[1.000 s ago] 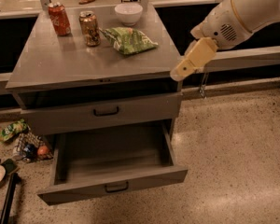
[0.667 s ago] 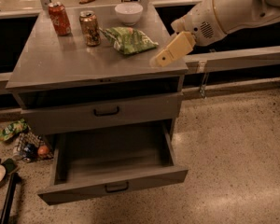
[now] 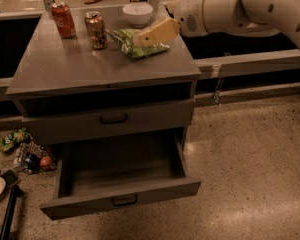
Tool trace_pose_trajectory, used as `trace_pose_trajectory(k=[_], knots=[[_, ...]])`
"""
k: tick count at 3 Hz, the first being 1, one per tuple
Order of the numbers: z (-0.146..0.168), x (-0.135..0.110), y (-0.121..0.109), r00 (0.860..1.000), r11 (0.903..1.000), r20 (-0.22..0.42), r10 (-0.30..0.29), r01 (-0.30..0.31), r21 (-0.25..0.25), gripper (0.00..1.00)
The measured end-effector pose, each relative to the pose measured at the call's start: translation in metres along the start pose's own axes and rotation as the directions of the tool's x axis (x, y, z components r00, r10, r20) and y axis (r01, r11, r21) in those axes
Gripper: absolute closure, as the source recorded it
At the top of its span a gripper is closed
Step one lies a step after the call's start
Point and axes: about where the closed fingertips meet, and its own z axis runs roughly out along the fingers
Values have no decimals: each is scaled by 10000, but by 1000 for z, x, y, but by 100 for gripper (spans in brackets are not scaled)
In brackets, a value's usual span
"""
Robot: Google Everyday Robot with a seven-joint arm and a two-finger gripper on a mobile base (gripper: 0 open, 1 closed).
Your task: Place orange can into middle drawer
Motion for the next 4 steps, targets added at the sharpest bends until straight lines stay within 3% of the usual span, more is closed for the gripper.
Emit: trace_pose_trajectory(k=[1,2,3,4], knots=[[53,-23,-12,9952,9943,60,-973,969,453,0],[114,-45,-27,9905,9891,-2,-1377,1375,529,0],[136,-70,-24,9867,9861,246,-1608,1596,464,0],[139,-66,-26,9878,9870,144,-1549,1541,462,0]])
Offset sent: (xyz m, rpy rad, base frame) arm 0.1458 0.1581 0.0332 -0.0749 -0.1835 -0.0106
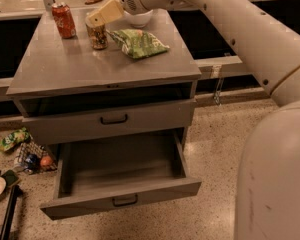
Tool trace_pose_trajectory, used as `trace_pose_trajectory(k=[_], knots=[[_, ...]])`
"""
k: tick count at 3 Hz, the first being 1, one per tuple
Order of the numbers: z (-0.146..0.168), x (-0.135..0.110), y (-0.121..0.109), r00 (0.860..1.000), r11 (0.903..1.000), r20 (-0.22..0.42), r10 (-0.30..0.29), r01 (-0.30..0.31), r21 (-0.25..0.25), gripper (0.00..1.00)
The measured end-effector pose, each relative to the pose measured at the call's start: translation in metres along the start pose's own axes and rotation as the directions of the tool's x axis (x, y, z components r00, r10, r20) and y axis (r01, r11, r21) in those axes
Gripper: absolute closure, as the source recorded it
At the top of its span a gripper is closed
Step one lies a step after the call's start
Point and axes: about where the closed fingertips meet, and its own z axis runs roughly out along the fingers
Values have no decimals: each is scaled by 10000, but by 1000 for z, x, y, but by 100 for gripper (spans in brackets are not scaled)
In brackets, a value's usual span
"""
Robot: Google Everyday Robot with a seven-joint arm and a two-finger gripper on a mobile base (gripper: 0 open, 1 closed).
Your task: Place orange can into middle drawer
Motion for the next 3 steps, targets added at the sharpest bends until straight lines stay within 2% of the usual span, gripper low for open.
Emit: trace_pose_trajectory(k=[1,2,3], knots=[[25,32,-12,9967,9996,-761,291,-292,-1,0],[42,57,-25,9899,9996,-1390,276,-266,95,0],[75,86,-25,9847,9964,-1547,804,-837,-154,0]])
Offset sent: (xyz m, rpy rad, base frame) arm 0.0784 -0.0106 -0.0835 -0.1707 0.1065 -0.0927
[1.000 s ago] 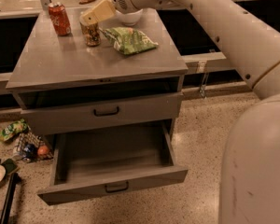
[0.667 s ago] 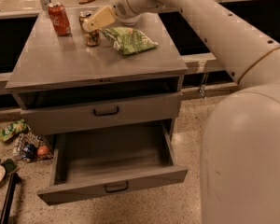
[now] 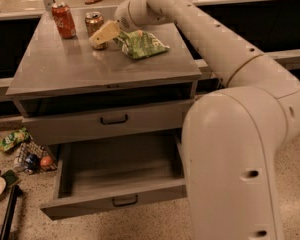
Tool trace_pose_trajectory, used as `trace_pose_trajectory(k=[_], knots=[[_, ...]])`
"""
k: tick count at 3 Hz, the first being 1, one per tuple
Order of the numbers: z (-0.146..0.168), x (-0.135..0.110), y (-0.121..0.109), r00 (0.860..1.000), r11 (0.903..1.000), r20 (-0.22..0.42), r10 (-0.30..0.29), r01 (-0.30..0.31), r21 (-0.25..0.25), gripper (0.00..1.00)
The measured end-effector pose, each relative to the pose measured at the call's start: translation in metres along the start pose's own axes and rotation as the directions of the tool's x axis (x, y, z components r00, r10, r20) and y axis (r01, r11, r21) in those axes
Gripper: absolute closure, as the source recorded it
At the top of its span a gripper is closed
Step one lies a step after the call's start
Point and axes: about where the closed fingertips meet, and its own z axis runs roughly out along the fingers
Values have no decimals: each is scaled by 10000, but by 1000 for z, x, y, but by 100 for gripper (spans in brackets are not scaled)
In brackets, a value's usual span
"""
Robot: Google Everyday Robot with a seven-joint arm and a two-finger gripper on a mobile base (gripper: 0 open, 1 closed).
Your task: Place orange can into middle drawer
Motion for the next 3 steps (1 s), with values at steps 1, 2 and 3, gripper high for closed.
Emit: trace_pose_trajectory(k=[1,2,3], knots=[[51,13,-1,9966,9959,390,730,-707,-570,0],[76,9,0,9919,9910,699,1063,-999,-892,0],[93,6,-6,9888,9893,899,1192,-1105,-957,0]])
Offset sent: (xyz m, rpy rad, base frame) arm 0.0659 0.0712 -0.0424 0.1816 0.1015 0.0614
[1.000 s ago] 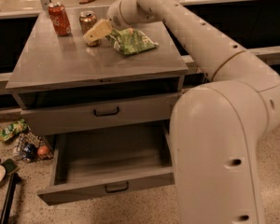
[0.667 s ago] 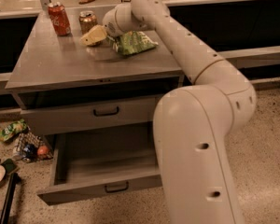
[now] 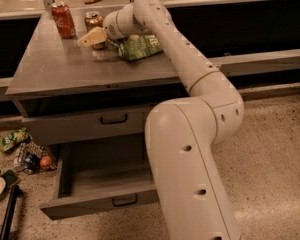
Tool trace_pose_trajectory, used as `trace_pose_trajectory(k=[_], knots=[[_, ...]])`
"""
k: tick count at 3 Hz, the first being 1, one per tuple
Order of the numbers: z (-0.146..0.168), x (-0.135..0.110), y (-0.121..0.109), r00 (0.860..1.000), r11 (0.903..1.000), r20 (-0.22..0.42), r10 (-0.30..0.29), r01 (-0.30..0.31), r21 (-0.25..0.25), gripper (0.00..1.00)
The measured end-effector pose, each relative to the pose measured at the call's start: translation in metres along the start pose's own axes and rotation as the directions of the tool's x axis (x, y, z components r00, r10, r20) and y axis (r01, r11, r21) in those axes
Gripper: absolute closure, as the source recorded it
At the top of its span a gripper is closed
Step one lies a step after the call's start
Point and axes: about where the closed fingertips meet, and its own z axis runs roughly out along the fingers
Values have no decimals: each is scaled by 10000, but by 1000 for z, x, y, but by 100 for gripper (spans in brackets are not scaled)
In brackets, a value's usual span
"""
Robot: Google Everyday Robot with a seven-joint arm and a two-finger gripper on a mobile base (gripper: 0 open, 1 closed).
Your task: Place orange can into middle drawer
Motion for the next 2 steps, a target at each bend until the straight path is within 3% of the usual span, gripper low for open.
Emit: trace_pose_trajectory(k=[1,2], knots=[[6,-4,-1,9998,9998,176,-58,61,-174,16],[9,-6,-1,9996,9995,258,-139,146,-276,40]])
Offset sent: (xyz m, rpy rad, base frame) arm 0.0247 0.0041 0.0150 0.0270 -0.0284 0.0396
